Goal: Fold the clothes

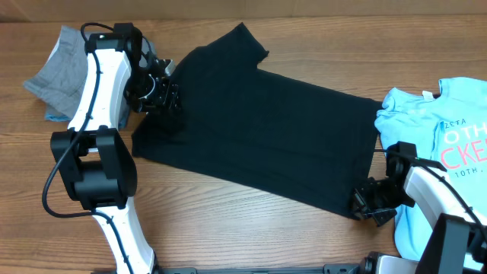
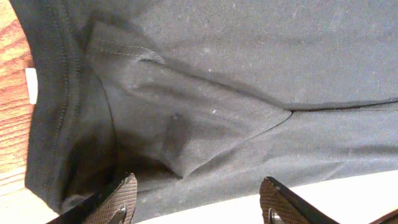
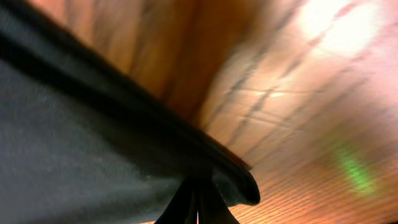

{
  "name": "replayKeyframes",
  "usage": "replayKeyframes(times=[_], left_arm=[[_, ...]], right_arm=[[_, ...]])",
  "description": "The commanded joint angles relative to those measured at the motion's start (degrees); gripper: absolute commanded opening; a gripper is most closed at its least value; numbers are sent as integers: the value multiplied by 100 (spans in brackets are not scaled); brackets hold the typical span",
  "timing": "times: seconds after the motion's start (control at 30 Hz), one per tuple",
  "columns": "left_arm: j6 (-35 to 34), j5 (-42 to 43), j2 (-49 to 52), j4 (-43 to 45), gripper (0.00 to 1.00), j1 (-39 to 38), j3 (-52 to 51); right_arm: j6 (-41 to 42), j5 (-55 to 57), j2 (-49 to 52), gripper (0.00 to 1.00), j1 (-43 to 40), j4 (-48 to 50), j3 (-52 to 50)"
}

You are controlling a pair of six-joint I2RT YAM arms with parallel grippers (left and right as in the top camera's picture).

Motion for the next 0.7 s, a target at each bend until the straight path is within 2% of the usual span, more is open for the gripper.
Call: replayKeyframes(times=[0.0,0.13,0.2,0.3,0.37,0.57,0.67], left_arm=[[9,-11,-50,-85,70,7,7],[2,-103,-50,-203,70,7,7],[-20,-203,-50,-341,66,9,7],[-293,-192,-50,-713,64,15,4],[-358,-98,-50,-977,59,26,0],[-551,24,-50,-1078,49,35,-415],[-546,50,-52,-1060,38,31,-822]], right_arm=[[638,990,-33,4,-358,24,-26],[553,1027,-33,4,-686,-170,452],[382,1069,-33,4,-796,-313,737],[-245,844,-35,6,-826,-577,1154],[-658,627,-35,9,-826,-741,1386],[-1023,216,-35,11,-826,-1091,1836],[-1084,2,-35,11,-826,-1097,1869]])
